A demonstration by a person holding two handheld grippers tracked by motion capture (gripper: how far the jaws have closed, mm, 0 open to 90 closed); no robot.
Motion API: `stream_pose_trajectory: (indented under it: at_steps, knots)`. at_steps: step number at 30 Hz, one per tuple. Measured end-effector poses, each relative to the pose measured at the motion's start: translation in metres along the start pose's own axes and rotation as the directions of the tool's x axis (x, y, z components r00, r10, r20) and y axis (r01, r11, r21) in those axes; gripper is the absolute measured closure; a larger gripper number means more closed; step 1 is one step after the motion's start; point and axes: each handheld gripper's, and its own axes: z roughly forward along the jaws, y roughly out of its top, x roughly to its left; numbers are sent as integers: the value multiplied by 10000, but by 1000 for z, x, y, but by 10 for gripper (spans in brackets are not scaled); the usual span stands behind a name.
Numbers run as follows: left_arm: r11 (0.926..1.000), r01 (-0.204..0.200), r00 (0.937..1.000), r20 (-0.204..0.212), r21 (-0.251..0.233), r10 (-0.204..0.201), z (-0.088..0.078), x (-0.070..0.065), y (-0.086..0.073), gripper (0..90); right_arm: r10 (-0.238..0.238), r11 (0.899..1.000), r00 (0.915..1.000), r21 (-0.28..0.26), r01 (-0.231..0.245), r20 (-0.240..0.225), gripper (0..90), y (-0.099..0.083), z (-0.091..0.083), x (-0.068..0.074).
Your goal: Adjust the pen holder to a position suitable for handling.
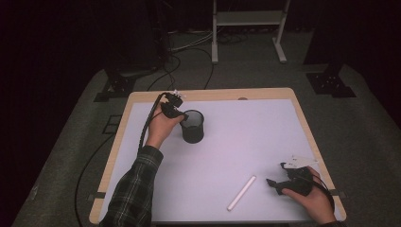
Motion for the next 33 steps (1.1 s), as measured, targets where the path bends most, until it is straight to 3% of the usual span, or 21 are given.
stream_pose_trajectory:
  at_steps: [7, 14, 18, 27, 33]
  knots:
    - [10000, -36, 9999, 118, 47, 36, -2, -3, 2, 810, 0, 10000, 10000, 0, 0, 2, 114, 0, 0, 0]
    - [10000, -43, 9984, 560, -29, 44, -9, -7, 3, 827, -1, 10000, 10000, -2, 1, 4, 114, 0, 0, 0]
    - [9994, -341, 9987, 381, 44, 339, -13, -11, 4, 829, -1, 10000, 10000, -2, 1, 6, 114, 0, 0, 0]
    - [9990, -412, 9981, 451, -147, 418, -29, -16, 3, 829, 1, 10000, 10000, -3, -1, 7, 114, 0, 0, 0]
    - [9976, -668, 9967, 457, -188, 676, -41, -25, 2, 830, -11, 10000, 10000, -7, 11, 8, 114, 0, 0, 0]
